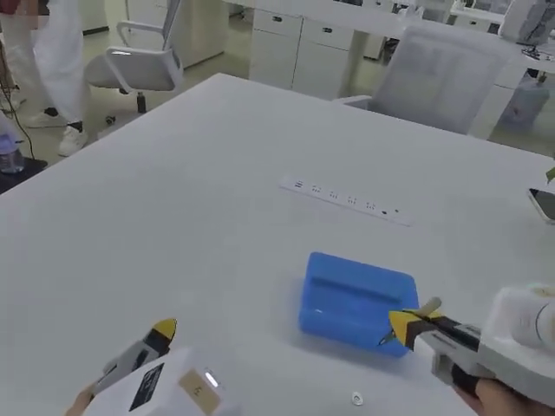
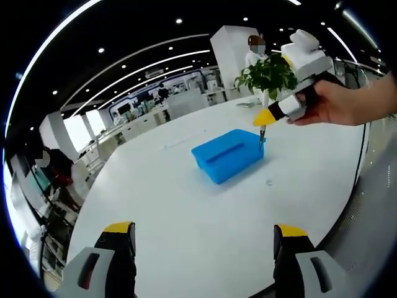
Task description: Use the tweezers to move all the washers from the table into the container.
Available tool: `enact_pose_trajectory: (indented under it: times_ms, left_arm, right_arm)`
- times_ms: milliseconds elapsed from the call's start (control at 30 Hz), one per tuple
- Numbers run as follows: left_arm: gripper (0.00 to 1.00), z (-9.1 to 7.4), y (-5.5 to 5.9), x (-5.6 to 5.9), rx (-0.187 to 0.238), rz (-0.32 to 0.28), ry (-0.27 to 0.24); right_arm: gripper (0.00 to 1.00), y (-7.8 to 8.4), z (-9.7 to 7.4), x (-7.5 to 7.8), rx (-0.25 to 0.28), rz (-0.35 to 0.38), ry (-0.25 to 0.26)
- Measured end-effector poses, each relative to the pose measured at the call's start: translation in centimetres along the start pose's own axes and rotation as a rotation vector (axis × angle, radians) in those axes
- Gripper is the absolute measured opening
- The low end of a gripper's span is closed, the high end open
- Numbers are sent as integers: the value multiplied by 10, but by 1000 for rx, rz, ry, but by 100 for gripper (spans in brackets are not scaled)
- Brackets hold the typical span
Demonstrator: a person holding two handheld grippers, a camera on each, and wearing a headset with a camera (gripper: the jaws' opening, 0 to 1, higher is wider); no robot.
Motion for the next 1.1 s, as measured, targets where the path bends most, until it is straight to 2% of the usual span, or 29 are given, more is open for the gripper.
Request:
enact_pose_trajectory:
  times_ms: [200,333,533,633,1100]
  left_arm:
    - [94,0,1,0,-5,11,-13]
    - [94,0,1,-1,-2,9,-17]
    - [93,1,1,-1,-8,11,-20]
    - [93,1,1,0,-7,17,-23]
    - [93,2,2,0,-16,32,-31]
  right_arm:
    - [4,23,13,-2,-61,43,-18]
    - [4,25,19,-2,-71,58,-25]
    - [4,32,30,-7,-119,18,-11]
    - [4,34,29,-7,-115,44,-22]
    - [4,33,33,-7,-108,42,-15]
Point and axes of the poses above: the centre of the closed fingertips' face, and the gripper's own axes: z roughly forward along the fingers, x roughly to its right, y roughly out of its underside, the point moved 8 cm from there along -z, roughly backward along the fingers, and after that the axes turned 15 degrees about -x, right-handed, at the moved point
